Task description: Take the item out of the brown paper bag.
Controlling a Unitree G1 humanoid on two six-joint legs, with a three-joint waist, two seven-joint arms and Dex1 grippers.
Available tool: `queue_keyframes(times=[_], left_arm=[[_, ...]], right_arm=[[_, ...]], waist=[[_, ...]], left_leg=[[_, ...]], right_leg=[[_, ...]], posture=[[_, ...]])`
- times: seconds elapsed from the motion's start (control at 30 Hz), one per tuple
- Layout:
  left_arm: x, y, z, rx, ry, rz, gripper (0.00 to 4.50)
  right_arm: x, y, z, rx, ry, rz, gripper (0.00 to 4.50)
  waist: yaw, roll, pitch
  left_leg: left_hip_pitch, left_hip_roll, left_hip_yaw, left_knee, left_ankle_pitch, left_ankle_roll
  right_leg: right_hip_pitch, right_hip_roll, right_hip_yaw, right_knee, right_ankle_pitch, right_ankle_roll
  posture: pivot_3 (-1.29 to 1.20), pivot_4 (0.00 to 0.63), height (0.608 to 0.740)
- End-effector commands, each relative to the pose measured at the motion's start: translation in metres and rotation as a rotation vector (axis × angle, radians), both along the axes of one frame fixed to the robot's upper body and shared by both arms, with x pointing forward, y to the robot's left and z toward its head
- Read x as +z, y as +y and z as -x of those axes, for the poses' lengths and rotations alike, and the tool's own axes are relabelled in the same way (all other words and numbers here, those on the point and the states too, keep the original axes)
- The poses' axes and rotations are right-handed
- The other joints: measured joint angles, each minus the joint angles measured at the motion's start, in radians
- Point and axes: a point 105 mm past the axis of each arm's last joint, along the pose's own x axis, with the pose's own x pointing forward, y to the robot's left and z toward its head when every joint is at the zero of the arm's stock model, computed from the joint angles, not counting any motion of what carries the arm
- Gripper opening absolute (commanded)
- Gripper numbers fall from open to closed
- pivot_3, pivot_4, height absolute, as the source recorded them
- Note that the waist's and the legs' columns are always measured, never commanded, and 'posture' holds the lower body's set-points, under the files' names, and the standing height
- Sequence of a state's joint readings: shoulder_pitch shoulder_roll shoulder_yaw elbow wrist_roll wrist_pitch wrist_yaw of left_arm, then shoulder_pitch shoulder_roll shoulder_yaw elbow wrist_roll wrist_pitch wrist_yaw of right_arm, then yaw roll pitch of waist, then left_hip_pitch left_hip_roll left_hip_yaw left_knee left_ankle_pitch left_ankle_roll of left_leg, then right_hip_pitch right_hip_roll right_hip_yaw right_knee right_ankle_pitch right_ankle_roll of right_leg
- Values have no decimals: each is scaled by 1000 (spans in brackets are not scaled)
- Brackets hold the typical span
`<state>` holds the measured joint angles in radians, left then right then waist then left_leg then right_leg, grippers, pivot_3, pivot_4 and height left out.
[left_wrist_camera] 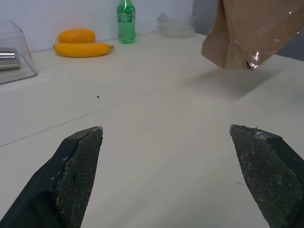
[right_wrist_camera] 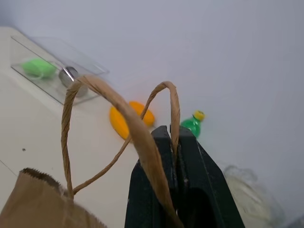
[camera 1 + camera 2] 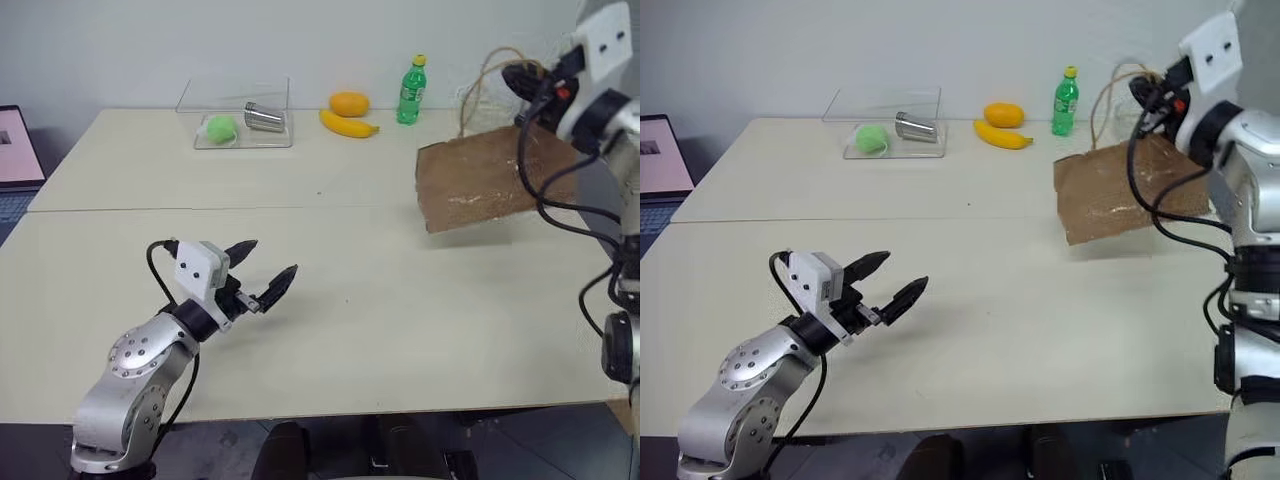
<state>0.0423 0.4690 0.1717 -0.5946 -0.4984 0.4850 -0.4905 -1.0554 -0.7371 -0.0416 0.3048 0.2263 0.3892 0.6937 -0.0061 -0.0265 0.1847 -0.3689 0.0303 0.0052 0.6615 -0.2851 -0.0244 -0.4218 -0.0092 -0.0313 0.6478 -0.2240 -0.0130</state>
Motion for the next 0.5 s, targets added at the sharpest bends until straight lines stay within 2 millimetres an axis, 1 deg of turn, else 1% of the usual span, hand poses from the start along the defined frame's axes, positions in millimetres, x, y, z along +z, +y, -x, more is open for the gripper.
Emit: queue_keyframes(times=[0.03, 0.17, 0.23, 0.27, 0.33, 0.4, 0.47, 0.5], left_arm=[[16, -4, 12, 10, -76, 26, 4500], [17, -13, 23, -13, -85, 59, 4500], [22, -18, 28, -25, -105, 87, 4500], [24, -20, 31, -37, -108, 104, 4500], [26, -23, 36, -63, -107, 128, 4500], [27, -23, 38, -68, -106, 124, 4500], [29, -21, 37, -53, -123, 109, 4500], [30, -21, 36, -49, -130, 104, 4500]], right_arm=[[20, 25, -1, 62, -69, 15, 47], [21, 51, -12, 98, -63, 0, 47], [21, 69, -18, 129, -56, -12, 47], [21, 79, -20, 145, -52, -13, 47], [20, 93, -24, 159, -45, -10, 47], [20, 113, -29, 190, -36, -17, 47], [16, 139, -34, 228, -21, -13, 47], [14, 146, -36, 235, -19, -9, 47]], waist=[[0, 0, 0], [2, 0, 0], [2, 1, 0], [2, 1, 0], [2, 1, 0], [1, 1, 0], [1, 1, 0], [0, 1, 0]], left_leg=[[0, 0, 0, 0, 0, 0], [0, 1, 0, 0, 0, 0], [-1, 1, 0, 0, 0, 0], [-1, 1, 0, 0, 0, 0], [-1, 1, 0, 0, 0, 0], [-1, 1, -1, 0, 0, 0], [-1, 0, -1, 0, 0, 0], [-1, 0, -1, 0, 0, 0]], right_leg=[[0, 0, 0, 0, 0, 0], [0, -2, 0, 0, 0, 0], [0, -2, 0, 1, 0, -1], [0, -4, 0, 0, 2, -4], [0, -5, 0, 0, 3, -5], [0, -5, -1, 0, 3, -5], [-1, -5, -1, 0, 3, -5], [-1, -5, -1, 0, 3, -5]], posture=[[0, 150, 740], [0, 150, 740], [0, 150, 740], [0, 150, 740], [0, 150, 740], [0, 150, 740], [0, 150, 740], [0, 150, 740]])
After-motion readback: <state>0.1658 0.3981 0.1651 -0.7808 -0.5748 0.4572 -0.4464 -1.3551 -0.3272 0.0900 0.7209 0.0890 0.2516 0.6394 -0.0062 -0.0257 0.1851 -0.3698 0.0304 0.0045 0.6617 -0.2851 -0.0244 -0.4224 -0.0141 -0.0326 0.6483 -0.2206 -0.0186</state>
